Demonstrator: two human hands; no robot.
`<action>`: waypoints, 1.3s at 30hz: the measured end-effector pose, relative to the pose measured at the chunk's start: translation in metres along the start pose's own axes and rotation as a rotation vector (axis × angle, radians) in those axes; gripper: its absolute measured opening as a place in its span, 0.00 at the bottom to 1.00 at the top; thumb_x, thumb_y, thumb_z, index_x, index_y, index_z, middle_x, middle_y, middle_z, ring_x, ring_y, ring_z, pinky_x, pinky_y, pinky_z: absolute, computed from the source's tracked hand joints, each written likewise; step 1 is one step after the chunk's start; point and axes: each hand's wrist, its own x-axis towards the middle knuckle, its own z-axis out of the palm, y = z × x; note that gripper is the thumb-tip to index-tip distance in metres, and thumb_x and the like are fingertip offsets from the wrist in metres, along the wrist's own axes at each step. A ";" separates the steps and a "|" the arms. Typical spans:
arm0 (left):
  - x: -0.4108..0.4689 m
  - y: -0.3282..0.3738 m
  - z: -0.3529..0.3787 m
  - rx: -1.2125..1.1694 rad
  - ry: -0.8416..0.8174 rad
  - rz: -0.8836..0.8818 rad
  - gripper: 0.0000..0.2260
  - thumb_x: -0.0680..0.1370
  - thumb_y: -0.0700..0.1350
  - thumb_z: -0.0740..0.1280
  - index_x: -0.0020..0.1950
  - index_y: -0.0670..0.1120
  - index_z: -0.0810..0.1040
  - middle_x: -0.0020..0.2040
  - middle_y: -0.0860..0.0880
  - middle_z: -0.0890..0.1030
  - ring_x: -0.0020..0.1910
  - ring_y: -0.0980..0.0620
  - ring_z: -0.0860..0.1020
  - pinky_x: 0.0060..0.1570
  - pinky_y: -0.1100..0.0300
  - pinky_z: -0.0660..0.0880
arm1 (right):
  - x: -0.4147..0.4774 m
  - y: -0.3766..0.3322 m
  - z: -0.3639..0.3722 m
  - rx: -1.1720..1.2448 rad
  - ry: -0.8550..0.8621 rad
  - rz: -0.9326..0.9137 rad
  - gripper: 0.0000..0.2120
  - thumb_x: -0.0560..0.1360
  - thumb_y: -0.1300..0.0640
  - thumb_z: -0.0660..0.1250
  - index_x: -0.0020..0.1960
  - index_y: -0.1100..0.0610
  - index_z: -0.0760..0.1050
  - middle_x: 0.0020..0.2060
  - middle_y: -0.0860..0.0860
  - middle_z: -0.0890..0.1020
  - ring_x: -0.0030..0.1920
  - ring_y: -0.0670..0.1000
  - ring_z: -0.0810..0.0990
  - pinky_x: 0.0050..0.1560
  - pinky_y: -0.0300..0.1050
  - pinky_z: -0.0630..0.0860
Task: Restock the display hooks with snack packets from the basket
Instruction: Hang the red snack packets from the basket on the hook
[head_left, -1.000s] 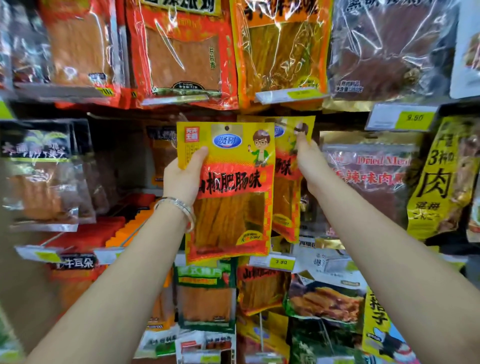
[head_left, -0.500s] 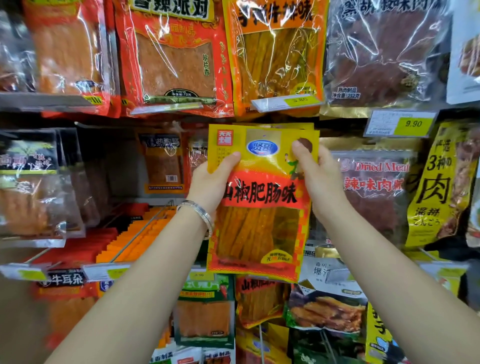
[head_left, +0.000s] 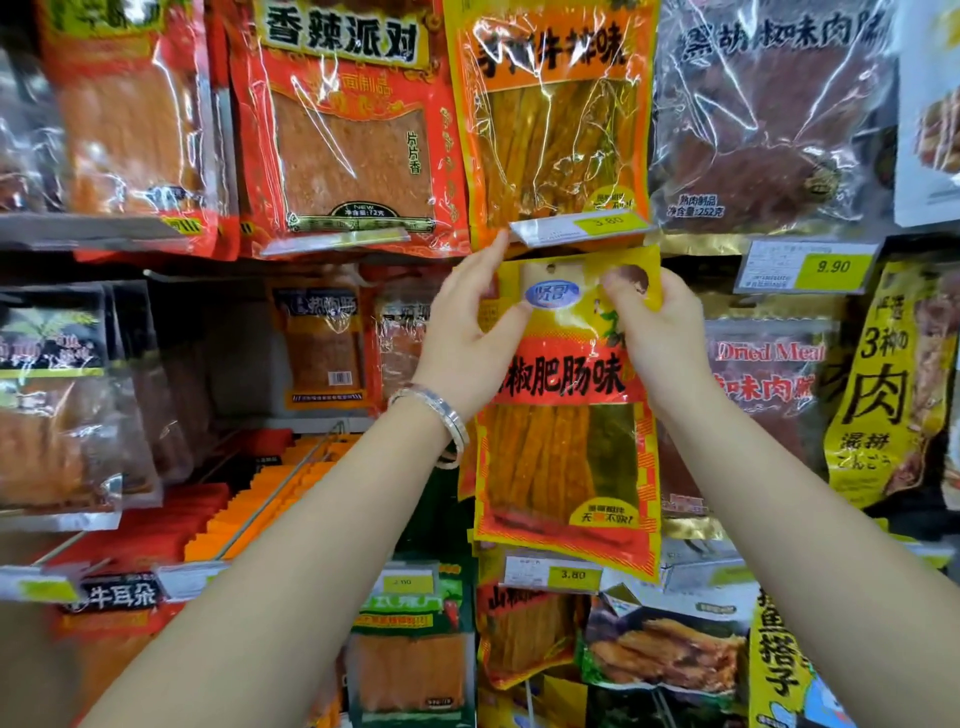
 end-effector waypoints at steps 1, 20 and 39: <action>0.000 -0.002 0.000 -0.021 -0.003 -0.018 0.25 0.77 0.41 0.63 0.73 0.52 0.63 0.58 0.69 0.63 0.52 0.83 0.62 0.48 0.85 0.60 | 0.002 0.000 0.001 -0.008 0.005 0.011 0.08 0.74 0.50 0.67 0.35 0.44 0.77 0.34 0.43 0.80 0.40 0.49 0.79 0.47 0.54 0.77; 0.001 -0.017 0.001 -0.162 -0.033 -0.037 0.27 0.75 0.46 0.62 0.71 0.64 0.61 0.62 0.63 0.73 0.65 0.67 0.68 0.65 0.51 0.70 | 0.011 0.020 0.004 -0.045 0.046 0.035 0.09 0.73 0.51 0.67 0.34 0.46 0.75 0.32 0.44 0.80 0.36 0.47 0.79 0.39 0.44 0.73; -0.062 -0.111 0.031 0.175 -0.229 -0.170 0.32 0.77 0.48 0.64 0.72 0.68 0.50 0.76 0.56 0.47 0.64 0.78 0.47 0.65 0.66 0.50 | -0.072 0.107 -0.008 -0.750 -0.109 -0.313 0.27 0.77 0.55 0.65 0.74 0.51 0.63 0.76 0.53 0.58 0.76 0.54 0.53 0.72 0.52 0.53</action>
